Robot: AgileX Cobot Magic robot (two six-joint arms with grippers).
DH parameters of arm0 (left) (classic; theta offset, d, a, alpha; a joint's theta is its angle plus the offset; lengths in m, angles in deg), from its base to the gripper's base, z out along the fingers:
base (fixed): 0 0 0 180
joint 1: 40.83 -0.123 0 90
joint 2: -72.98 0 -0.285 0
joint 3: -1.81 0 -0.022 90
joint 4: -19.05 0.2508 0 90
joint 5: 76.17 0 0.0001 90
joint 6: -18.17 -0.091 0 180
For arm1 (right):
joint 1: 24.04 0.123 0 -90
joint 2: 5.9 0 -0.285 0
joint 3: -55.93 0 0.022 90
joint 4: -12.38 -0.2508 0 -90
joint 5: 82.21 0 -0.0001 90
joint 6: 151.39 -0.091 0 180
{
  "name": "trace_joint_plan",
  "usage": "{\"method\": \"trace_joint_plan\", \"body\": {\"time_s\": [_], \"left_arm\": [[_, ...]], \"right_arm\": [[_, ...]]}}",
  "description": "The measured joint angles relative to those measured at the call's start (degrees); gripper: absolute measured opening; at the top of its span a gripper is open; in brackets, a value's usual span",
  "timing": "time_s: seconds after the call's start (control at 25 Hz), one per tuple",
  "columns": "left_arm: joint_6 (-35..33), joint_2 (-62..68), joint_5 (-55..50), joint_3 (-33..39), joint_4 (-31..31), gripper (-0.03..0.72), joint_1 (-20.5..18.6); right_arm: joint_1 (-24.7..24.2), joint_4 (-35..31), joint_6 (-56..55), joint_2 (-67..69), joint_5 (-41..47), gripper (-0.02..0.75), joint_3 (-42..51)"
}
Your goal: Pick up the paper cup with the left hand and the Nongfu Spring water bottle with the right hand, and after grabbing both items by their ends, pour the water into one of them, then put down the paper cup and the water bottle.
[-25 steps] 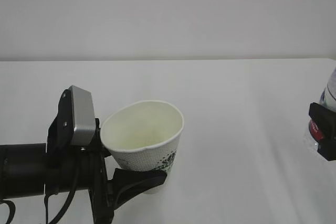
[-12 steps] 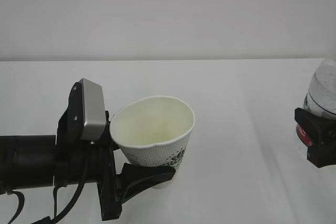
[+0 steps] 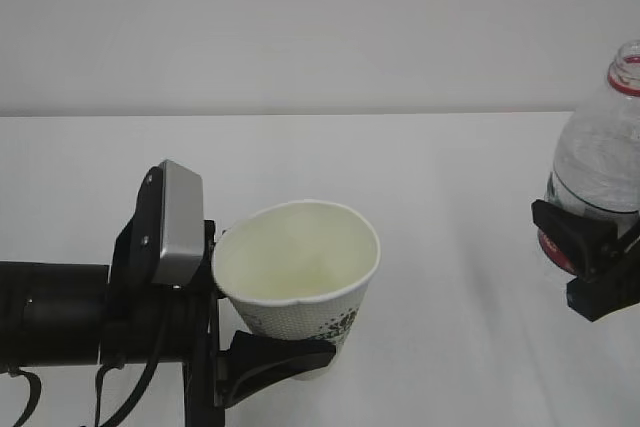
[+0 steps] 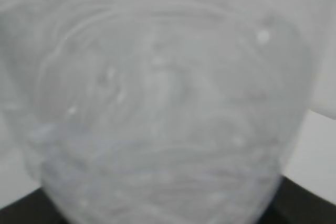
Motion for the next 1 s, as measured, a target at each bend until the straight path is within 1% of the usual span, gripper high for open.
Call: {"method": "trace_joint_plan", "body": {"time_s": [0.24, 0.4, 0.56, 0.88, 1.0], "left_arm": [[0.24, 0.0, 0.23, 0.0, 2.61, 0.501, 0.0], [0.34, 0.0, 0.23, 0.0, 4.64, 0.501, 0.0], [0.36, 0.0, 0.27, 0.0, 4.91, 0.501, 0.0], [0.81, 0.0, 0.27, 0.0, 5.01, 0.501, 0.0], [0.91, 0.0, 0.36, 0.0, 5.01, 0.501, 0.0]], "right_arm": [[0.12, 5.96, -1.85, 0.04, 1.28, 0.45, -2.01], [2.17, 6.64, -1.94, 0.04, 2.92, 0.45, -3.64], [3.2, 8.9, -1.99, 0.13, 5.49, 0.45, -5.73], [3.32, 13.24, -1.99, 0.13, 7.49, 0.45, -9.45], [4.53, 13.88, -1.99, 0.13, 8.7, 0.45, -10.35]]}}
